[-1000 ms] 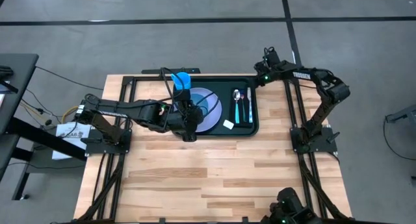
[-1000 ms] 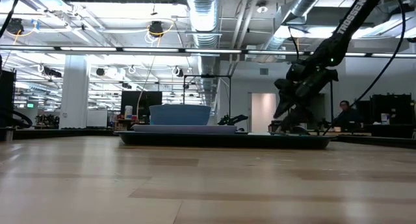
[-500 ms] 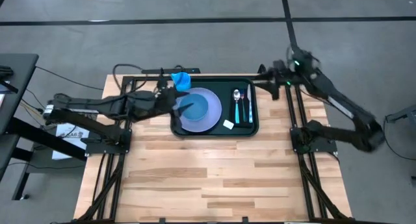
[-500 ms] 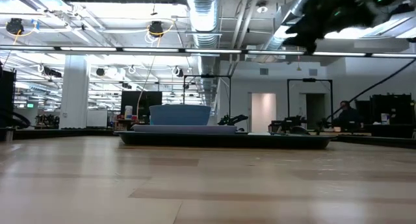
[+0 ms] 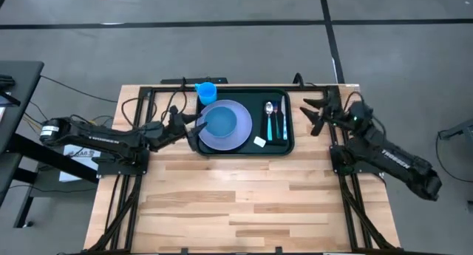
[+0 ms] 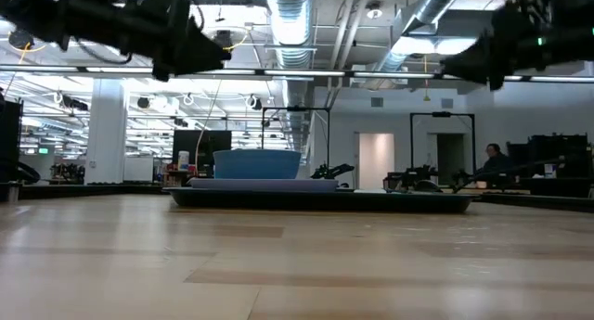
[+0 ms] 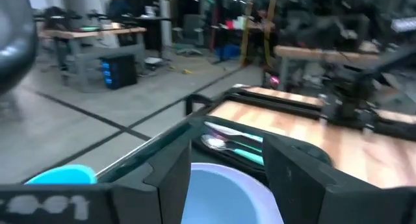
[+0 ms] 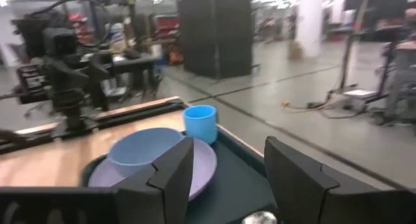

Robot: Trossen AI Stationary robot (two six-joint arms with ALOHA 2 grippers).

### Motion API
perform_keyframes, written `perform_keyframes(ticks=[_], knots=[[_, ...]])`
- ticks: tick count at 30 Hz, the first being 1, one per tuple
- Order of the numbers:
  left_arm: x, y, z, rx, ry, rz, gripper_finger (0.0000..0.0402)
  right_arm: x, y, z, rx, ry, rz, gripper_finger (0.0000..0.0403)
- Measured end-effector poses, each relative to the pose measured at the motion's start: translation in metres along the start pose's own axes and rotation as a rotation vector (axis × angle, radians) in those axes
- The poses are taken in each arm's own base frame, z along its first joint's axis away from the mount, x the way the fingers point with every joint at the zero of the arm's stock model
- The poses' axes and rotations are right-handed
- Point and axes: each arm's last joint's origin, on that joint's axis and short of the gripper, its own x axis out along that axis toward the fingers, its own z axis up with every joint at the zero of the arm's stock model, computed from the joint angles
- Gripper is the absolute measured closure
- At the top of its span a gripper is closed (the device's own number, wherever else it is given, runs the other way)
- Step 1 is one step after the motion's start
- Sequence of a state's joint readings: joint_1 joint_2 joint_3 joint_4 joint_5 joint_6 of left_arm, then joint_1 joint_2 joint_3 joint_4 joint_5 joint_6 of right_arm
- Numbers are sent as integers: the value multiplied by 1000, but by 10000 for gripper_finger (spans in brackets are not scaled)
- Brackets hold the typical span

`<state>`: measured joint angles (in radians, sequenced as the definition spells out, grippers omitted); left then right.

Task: Set up tray
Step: Return to Home Position

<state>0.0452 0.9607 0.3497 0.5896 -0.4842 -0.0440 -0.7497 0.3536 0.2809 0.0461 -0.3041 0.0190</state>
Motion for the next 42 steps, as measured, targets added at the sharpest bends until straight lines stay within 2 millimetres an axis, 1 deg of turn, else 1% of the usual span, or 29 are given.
perform_keyframes(ticks=[2,4,7,11,13,17,24,32,35,39,42], knots=[[-4,4,-9,-17,-21,41,223,-1,1,-18,-1,-24,-34,223],[-7,8,-16,-19,-38,99,223,-2,3,-31,-11,-49,-58,223],[-12,13,-25,6,-49,180,223,-3,6,-50,-31,-33,-46,224],[-17,16,-39,29,-13,174,223,-2,10,-71,-43,17,-1,227],[-20,16,-48,22,10,129,223,-2,13,-75,-47,56,20,226],[-27,19,-64,-5,58,66,223,-2,17,-76,-42,69,63,225],[-38,27,-86,-52,115,115,223,-2,23,-79,10,102,100,227],[-42,20,-88,-7,129,59,223,-2,27,-79,9,104,138,227],[-43,19,-92,-57,165,42,223,-2,28,-79,8,105,143,227],[-44,18,-96,-174,213,18,223,-2,28,-80,9,105,142,225],[-44,18,-99,-180,243,-3,223,-2,28,-80,9,105,142,225]])
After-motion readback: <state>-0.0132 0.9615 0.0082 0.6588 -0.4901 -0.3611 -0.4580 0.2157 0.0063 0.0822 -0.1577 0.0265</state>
